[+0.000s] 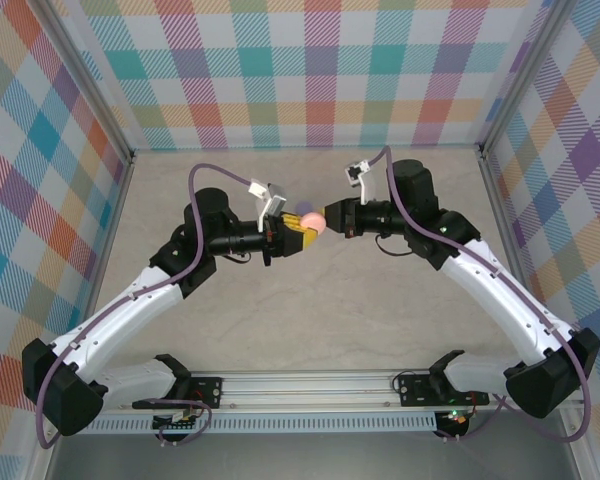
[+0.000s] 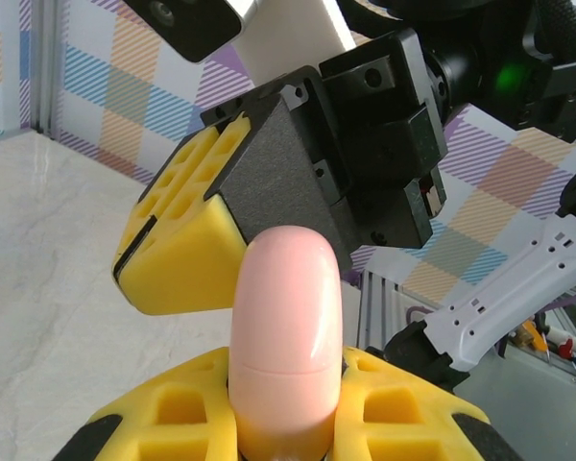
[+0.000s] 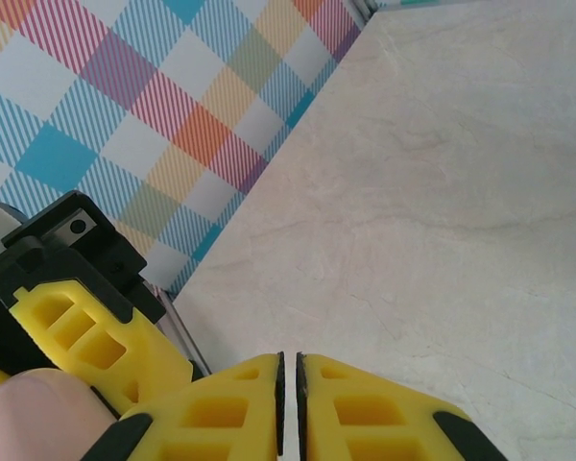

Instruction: Insert the wireless bluetooth earbuds into the charging case

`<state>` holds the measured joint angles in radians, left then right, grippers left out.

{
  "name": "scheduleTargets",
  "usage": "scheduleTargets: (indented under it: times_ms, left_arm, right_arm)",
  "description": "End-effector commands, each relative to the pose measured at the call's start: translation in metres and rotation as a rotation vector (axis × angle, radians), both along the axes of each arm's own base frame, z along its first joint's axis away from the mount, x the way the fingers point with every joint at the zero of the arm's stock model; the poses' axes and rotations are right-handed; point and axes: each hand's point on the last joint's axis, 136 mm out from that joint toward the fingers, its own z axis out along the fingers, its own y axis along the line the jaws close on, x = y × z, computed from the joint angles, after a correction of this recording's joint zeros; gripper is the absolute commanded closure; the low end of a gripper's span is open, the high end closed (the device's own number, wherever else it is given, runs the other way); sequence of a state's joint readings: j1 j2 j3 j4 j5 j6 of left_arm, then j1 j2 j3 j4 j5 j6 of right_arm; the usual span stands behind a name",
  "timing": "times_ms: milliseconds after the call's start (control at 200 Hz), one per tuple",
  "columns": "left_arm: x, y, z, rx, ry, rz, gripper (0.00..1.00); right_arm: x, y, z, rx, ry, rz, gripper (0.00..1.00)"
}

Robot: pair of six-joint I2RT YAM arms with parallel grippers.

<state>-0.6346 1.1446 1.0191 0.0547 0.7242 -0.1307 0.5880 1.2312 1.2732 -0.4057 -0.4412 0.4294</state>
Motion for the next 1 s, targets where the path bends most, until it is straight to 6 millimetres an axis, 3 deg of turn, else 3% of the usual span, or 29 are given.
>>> scheduleTargets:
  times_ms: [0,175,315,625,995]
  left_arm:
    - [0.008,-0.002,-0.004,0.026,0.018,0.042,1.0]
    - [0.041,0.006,-0.03,0.14,0.099,0.223,1.0]
    - [0.066,0.005,-0.062,0.258,0.203,0.297,1.0]
    - [0.108,0.006,-0.137,0.436,0.432,0.447,0.99]
    - [0.131,-0.007,-0.224,0.52,0.702,0.405,0.99]
  right_arm:
    - [0.001,-0.009,0.014,-0.002,-0.054,-0.048,0.82]
    - [0.03,-0.052,-0.021,-0.225,-0.015,-0.321,0.72]
    - [0.034,-0.067,-0.039,-0.306,-0.001,-0.386,0.7]
    - [0.035,-0.075,-0.063,-0.375,0.019,-0.41,0.67]
    - [0.032,-0.069,-0.077,-0.39,0.04,-0.363,0.65]
